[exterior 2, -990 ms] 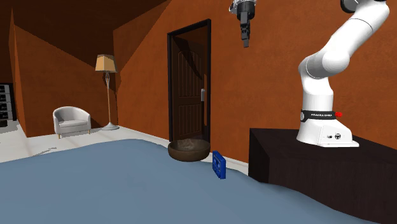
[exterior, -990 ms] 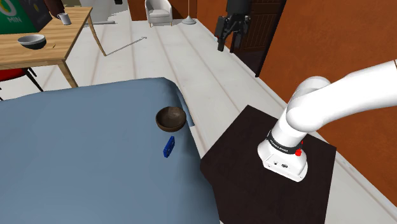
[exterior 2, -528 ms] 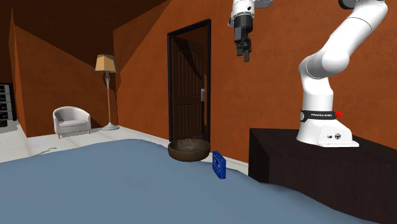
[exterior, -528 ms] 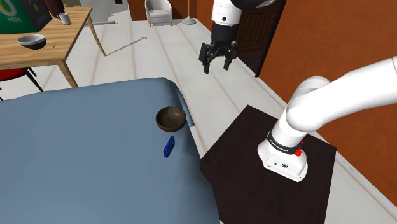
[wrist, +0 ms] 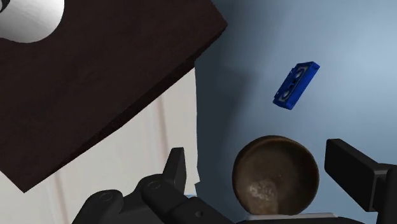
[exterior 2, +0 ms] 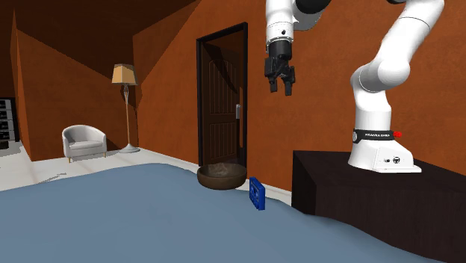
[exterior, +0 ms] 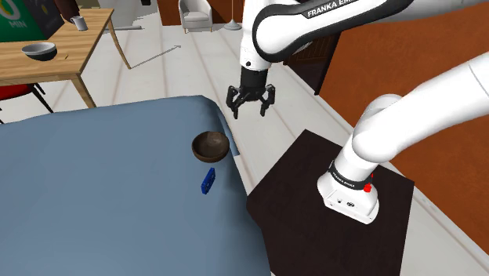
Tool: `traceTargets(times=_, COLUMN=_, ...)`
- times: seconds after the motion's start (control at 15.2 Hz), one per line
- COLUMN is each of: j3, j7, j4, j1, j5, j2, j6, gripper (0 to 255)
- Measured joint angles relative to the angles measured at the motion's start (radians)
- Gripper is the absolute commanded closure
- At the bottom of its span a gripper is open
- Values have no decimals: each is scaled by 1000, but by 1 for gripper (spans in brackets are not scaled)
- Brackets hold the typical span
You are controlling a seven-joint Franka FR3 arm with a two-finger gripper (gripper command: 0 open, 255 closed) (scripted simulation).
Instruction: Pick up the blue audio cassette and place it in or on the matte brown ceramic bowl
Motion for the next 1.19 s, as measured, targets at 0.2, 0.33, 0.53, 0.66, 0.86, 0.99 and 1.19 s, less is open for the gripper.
traceTargets(times=0.2, j3=54, j7=92, j4=-20, j1=-3, j5=35, j2=83, j6=101, gripper=0)
traceTargets(times=0.33, j3=94, j7=160, j4=-13, j1=-7, j5=51, j2=161, j6=174, gripper=0)
traceTargets(times=0.53, j3=146, j7=262, j4=-1, j1=-14, j5=62, j2=273, j6=276, gripper=0)
traceTargets(times=0.66, j3=178, j7=333, j4=5, j1=-20, j5=59, j2=357, j6=353, gripper=0)
traceTargets(times=0.86, j3=211, j7=454, j4=44, j1=-30, j5=23, j2=502, j6=458, gripper=0)
traceTargets(times=0.99, j3=219, j7=543, j4=75, j1=-27, j5=-20, j2=602, j6=524, gripper=0)
traceTargets(times=1.19, j3=202, j7=684, j4=128, j1=3, j5=-94, j2=750, j6=615, gripper=0)
